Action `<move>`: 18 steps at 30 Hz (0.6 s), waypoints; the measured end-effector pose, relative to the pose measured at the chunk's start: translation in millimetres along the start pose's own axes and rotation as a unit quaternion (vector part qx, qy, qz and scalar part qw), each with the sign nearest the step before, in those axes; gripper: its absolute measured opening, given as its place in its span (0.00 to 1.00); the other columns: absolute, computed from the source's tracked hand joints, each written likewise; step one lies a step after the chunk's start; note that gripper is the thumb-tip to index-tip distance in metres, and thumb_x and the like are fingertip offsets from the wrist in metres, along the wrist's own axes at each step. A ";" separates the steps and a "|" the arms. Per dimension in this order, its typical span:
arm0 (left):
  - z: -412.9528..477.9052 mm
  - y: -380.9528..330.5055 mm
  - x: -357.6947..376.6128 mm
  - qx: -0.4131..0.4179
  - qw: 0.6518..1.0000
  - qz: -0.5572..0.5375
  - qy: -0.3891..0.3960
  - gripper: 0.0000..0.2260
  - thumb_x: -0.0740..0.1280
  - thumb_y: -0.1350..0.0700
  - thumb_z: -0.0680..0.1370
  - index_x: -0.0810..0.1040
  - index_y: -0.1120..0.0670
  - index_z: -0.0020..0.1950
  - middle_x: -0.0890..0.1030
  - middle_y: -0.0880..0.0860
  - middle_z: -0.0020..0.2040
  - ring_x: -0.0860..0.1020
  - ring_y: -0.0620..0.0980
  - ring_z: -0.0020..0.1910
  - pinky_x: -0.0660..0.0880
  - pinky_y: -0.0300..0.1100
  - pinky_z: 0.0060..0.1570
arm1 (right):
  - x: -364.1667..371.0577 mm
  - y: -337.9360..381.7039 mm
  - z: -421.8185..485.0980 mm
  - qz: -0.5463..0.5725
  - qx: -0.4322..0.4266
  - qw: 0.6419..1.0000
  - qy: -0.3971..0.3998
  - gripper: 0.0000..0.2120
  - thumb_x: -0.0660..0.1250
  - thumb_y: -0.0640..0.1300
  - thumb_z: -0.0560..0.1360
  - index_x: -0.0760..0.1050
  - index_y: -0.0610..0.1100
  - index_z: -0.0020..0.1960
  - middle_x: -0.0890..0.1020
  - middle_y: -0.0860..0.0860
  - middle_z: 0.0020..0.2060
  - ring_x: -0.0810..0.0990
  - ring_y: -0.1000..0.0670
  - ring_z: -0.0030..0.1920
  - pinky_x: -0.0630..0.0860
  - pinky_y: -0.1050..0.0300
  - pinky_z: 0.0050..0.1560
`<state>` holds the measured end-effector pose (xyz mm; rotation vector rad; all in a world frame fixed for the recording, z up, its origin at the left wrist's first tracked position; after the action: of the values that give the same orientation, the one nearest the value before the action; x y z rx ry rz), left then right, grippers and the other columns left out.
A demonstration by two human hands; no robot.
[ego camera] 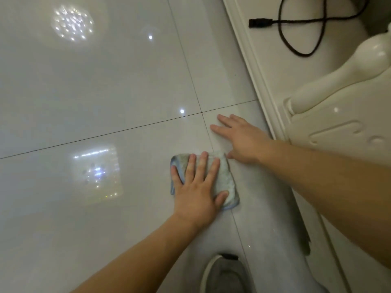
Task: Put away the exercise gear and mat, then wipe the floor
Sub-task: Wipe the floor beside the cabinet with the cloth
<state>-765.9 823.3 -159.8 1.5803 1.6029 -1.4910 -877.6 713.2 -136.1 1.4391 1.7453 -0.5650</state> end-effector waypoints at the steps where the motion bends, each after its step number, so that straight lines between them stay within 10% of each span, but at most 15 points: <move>1: 0.3 0.1 0.0 -0.001 1.000 -0.006 0.008 0.36 0.54 0.32 0.76 0.47 0.44 0.81 0.46 0.51 0.82 0.42 0.56 0.80 0.35 0.67 0.71 | -0.5 -1.1 0.1 0.010 0.002 1.000 -0.003 0.42 0.71 0.50 0.73 0.49 0.57 0.78 0.45 0.55 0.79 0.46 0.47 0.78 0.52 0.55 0.74; 6: 5.9 -2.2 0.8 0.000 0.996 -0.019 0.083 0.40 0.56 0.33 0.78 0.31 0.42 0.78 0.30 0.49 0.78 0.25 0.52 0.73 0.25 0.67 0.65 | 2.5 -6.2 1.7 0.001 0.011 1.000 0.024 0.43 0.71 0.51 0.74 0.46 0.60 0.78 0.42 0.57 0.78 0.43 0.48 0.78 0.53 0.53 0.74; 18: 7.7 -2.2 2.4 -0.011 0.991 -0.027 0.130 0.43 0.60 0.35 0.77 0.30 0.39 0.76 0.29 0.47 0.78 0.22 0.51 0.70 0.24 0.68 0.64 | 9.0 -9.1 4.4 0.002 0.001 1.000 0.014 0.44 0.70 0.50 0.75 0.43 0.61 0.78 0.39 0.59 0.78 0.41 0.48 0.78 0.51 0.55 0.75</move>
<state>-771.2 818.1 -163.5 1.7917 1.8099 -1.3310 -885.4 713.0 -147.1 1.4576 1.7645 -0.5464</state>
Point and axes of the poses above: each hand's wrist, its own z-axis towards the middle knuckle, its own x-axis out of the palm, y = z × x, the point moved 9 cm from there along z, towards the middle knuckle
